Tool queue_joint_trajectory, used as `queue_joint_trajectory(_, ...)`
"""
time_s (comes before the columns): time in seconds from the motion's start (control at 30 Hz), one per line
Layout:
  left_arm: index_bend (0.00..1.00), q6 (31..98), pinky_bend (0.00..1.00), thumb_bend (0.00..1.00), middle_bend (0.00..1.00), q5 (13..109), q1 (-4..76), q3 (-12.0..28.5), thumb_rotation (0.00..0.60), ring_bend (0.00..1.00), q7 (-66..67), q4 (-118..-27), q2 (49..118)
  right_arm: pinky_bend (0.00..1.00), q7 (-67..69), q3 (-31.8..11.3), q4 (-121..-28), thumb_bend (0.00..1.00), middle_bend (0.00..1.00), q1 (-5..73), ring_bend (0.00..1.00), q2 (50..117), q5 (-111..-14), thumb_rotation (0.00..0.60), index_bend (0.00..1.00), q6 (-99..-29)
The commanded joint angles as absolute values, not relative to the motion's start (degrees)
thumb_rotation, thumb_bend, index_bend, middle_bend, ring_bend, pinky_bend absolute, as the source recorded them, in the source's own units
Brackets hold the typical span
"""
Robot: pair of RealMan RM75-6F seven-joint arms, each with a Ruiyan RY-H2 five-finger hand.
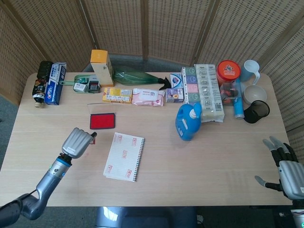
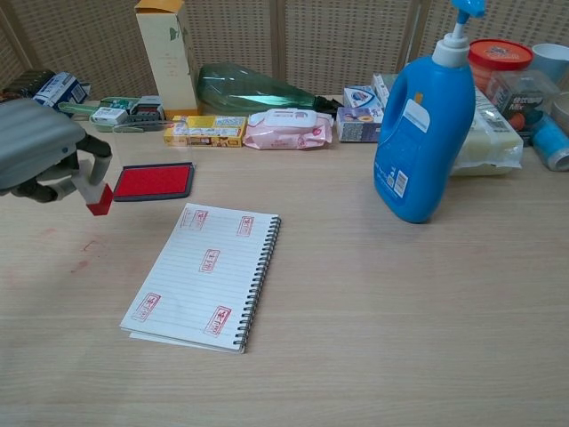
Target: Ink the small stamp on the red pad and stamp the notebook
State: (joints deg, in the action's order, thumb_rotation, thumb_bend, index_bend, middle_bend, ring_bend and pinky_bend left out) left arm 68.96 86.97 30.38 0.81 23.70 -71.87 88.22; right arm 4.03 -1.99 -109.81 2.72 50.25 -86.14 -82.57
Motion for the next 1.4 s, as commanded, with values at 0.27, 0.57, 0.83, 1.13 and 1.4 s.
queue_joint_trajectory(0.27, 0.65, 66.6, 1.0, 0.41, 1.0, 85.7, 29.0, -0.5, 0.6, 1.0, 19.7, -63.3, 93.8, 0.0, 3.8, -2.1, -109.8, 0.01, 0.0, 2.8, 0.0, 50.4, -85.8, 0.6, 0.06, -82.5)
queue_joint_trajectory(0.57, 0.65, 65.7, 1.0, 0.41, 1.0, 85.2, 28.9, -0.3, 0.6, 1.0, 20.9, -62.7, 94.7, 0.0, 3.8, -2.0, -109.9, 0.01, 0.0, 2.9, 0.0, 50.3, -85.8, 0.6, 0.06, -82.4)
queue_joint_trajectory(0.83, 0.65, 65.0, 1.0, 0.4, 1.0, 83.7, 28.9, 0.7, 0.6, 1.0, 25.1, -64.3, 94.3, 0.0, 3.8, -2.0, -109.9, 0.01, 0.0, 2.9, 0.0, 50.3, -85.9, 0.6, 0.06, -82.4)
queue_joint_trajectory(1.13, 0.65, 64.0, 1.0, 0.37, 1.0, 81.7, 29.0, 1.6, 0.6, 1.0, 29.7, -67.4, 93.4, 0.0, 3.8, -1.9, -110.0, 0.01, 0.0, 2.8, 0.0, 50.3, -85.9, 0.6, 0.06, -82.5)
queue_joint_trajectory(1.4, 0.6, 63.1, 1.0, 0.34, 1.0, 79.8, 28.9, 2.0, 0.6, 1.0, 32.3, -68.7, 93.0, 0.0, 3.7, -1.9, -110.0, 0.01, 0.0, 2.9, 0.0, 50.3, -86.0, 0.6, 0.06, -82.4)
